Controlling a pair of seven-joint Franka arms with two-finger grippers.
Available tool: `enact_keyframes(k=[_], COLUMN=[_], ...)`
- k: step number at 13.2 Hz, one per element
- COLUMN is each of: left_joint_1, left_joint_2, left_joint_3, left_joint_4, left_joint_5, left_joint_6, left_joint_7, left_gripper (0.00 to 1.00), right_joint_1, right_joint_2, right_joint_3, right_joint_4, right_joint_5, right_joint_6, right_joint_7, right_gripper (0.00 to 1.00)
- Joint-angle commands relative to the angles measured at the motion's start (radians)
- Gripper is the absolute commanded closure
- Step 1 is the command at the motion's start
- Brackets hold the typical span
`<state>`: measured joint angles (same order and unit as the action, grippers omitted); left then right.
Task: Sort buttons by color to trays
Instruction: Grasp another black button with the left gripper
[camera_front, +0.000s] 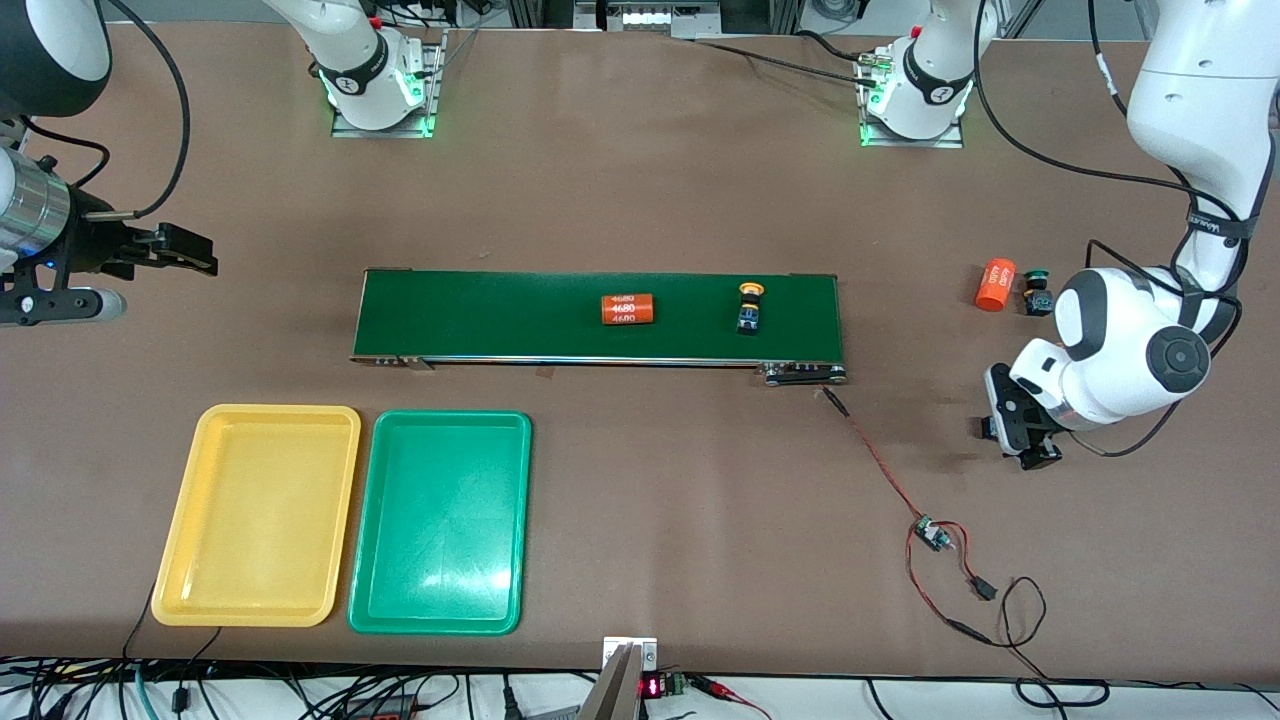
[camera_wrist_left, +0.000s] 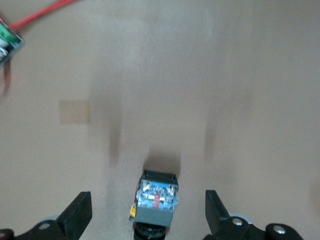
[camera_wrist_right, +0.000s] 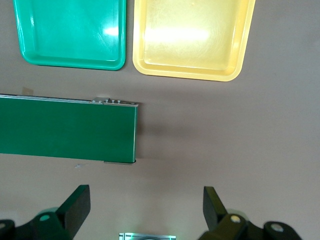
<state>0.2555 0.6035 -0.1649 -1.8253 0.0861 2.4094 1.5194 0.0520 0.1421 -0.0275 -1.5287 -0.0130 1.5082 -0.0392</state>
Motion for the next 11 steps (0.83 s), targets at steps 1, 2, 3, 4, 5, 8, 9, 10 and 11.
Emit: enact_keyframes(k=[1,2,3,4,5,8,9,10,11], left_joint_1=[0.027,0.031,0.037,0.037,0.037,0.037,0.037,0.037,0.037], left_joint_2=[0.035,0.044,0.048,0.055,0.055,0.061,0.061,0.059,0.058], left_joint_3=[-0.007,-0.007,-0.007,-0.007,-0.007,-0.007,-0.007,-0.007,-0.007], left_joint_4=[0.027,0.027,0.027,0.026,0.018,0.012,0.011,0.011,0.009], left_joint_5=[0.024,0.026,0.023,0.018,0.017,0.017,0.017,0.017,0.017], left_joint_6=[-0.003,-0.003,-0.003,-0.003,-0.004,-0.003,-0.004,-0.006,-0.007], left_joint_7=[0.033,0.033,0.033,0.033,0.031,0.033,0.034,0.034,0.038], left_gripper=[0.0,0.0,0.0,0.0,0.0,0.0,0.0,0.11,0.41], right_joint_1=[-0.001,-0.001,0.0,0.0,0.0,-0.01,-0.014,-0.018,-0.035], right_joint_2=[0.005,0.005,0.008,0.008,0.008,0.008,0.01,0.01,0.01], right_joint_3=[0.001,0.001,0.001,0.001,0.001,-0.002,-0.002,-0.002,-0.002], right_joint_4=[0.015,0.015,0.015,0.015,0.015,0.018,0.015,0.009,0.012], right_joint_5=[0.015,0.016,0.016,0.016,0.016,0.013,0.013,0.013,0.015], right_joint_6=[-0.01,-0.008,-0.011,-0.014,-0.016,-0.02,-0.023,-0.043,-0.092], right_joint_7=[0.01,0.009,0.01,0.01,0.009,-0.004,-0.004,-0.005,-0.013], right_gripper=[0.0,0.0,0.0,0.0,0.0,0.0,0.0,0.0,0.0])
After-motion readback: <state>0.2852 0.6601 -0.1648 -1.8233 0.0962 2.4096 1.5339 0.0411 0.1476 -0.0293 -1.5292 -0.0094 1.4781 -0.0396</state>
